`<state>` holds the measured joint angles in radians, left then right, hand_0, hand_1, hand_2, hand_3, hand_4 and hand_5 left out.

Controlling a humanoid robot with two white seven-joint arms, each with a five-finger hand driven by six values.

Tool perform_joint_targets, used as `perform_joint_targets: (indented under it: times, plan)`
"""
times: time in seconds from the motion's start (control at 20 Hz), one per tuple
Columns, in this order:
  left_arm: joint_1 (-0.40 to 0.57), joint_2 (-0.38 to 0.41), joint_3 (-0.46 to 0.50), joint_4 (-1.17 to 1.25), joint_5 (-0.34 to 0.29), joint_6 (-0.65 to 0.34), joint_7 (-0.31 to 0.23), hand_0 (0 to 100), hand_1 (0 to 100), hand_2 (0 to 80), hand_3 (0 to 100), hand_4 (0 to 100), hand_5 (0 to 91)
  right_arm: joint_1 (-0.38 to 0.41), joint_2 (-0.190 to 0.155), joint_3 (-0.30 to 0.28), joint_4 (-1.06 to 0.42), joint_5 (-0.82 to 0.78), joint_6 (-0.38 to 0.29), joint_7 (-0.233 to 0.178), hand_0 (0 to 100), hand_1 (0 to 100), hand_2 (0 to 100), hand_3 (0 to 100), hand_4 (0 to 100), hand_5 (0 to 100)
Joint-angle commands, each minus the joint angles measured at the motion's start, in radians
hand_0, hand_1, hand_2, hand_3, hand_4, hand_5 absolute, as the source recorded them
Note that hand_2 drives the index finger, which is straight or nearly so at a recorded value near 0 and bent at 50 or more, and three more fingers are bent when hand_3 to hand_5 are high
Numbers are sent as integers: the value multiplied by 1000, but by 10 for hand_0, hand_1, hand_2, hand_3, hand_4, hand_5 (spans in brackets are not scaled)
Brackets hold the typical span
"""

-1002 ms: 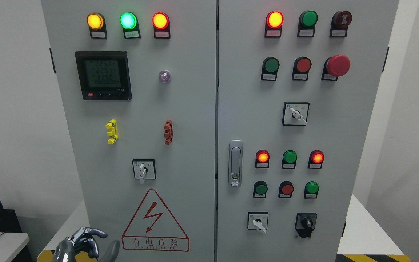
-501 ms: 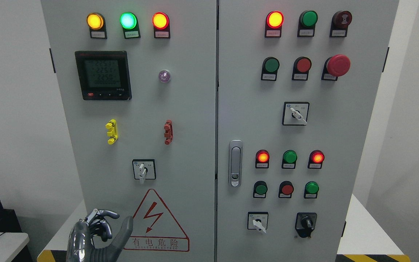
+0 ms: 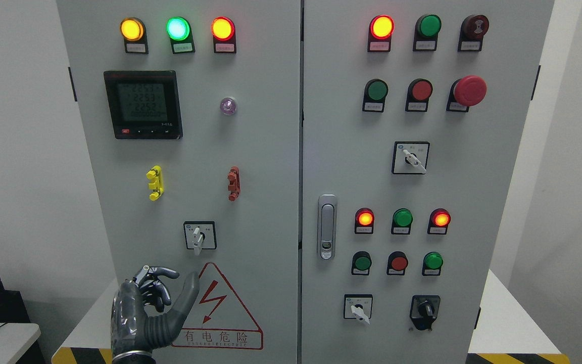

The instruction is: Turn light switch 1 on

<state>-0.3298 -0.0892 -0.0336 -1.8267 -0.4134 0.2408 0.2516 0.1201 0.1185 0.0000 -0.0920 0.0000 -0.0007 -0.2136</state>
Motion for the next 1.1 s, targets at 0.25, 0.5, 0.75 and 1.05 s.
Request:
perform_joint_targets:
  times: [0.25, 0.5, 0.75, 1.05]
  plan:
    - [-40, -20, -103, 9, -2, 67, 104, 136, 628, 524, 950, 969, 814, 0, 0, 23, 0, 5, 1, 0, 120, 389, 0, 0, 0, 0]
    - [-54, -20, -101, 15, -1, 75, 126, 145, 629, 513, 942, 967, 815, 0, 0, 23, 0, 5, 1, 0, 120, 389, 0, 0, 0, 0]
    - [-69, -21, -89, 18, 8, 117, 167, 146, 634, 505, 933, 966, 815, 1, 0, 23, 0, 5, 1, 0, 120, 389, 0, 0, 0, 0]
    - [-100, -23, -75, 50, 13, 120, 172, 152, 634, 494, 927, 966, 817, 1, 1, 23, 0, 5, 1, 0, 120, 389, 0, 0, 0, 0]
